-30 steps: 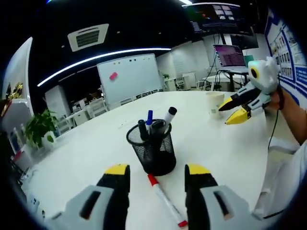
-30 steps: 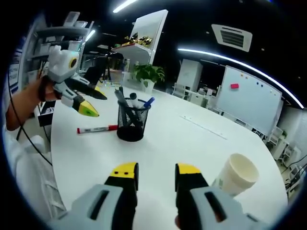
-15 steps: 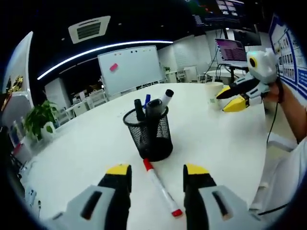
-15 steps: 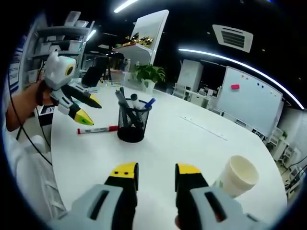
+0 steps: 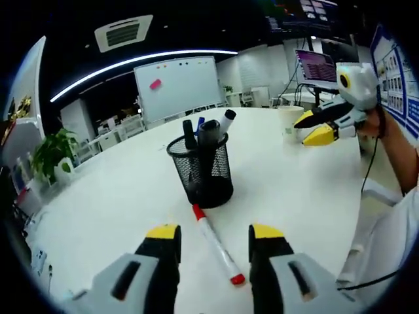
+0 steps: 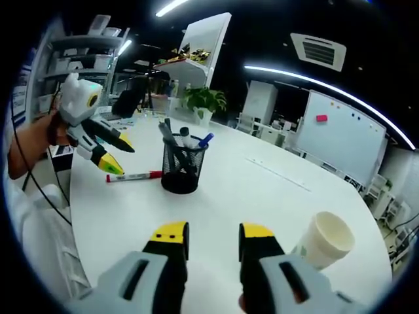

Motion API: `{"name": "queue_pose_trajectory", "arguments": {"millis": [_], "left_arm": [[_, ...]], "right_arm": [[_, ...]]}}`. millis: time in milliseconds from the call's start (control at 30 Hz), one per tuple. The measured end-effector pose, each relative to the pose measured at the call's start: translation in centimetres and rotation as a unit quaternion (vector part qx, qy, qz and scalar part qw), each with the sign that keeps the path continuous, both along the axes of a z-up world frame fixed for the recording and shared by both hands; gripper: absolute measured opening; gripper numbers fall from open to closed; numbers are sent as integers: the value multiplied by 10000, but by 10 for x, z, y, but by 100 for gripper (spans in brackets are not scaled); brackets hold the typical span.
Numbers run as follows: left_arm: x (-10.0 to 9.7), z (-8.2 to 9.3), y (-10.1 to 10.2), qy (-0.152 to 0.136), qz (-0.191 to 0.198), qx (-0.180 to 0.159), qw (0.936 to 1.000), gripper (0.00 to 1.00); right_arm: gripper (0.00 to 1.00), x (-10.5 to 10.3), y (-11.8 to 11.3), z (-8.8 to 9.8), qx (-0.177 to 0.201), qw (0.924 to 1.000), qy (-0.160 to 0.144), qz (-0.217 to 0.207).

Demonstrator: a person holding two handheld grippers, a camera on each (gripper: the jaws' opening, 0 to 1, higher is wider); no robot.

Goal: Place the scattered laser pointers and whiteboard markers into the pen holder and stack the scattered paper cups together

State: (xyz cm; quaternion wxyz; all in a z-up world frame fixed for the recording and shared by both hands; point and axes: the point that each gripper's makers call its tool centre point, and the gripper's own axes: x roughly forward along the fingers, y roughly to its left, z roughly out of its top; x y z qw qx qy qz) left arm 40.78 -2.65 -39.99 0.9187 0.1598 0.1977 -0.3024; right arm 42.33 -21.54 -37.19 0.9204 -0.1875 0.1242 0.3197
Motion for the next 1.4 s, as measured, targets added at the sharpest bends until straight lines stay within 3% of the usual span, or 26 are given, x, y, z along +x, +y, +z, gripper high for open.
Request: {"name": "queue_pose_trajectory", "arguments": {"millis": [1400], "left_arm": [[-13,-27,10,901,379,-208,9950,34]], "right_arm": [[30,-1,2,-2,-1,10000,23,34]]}}
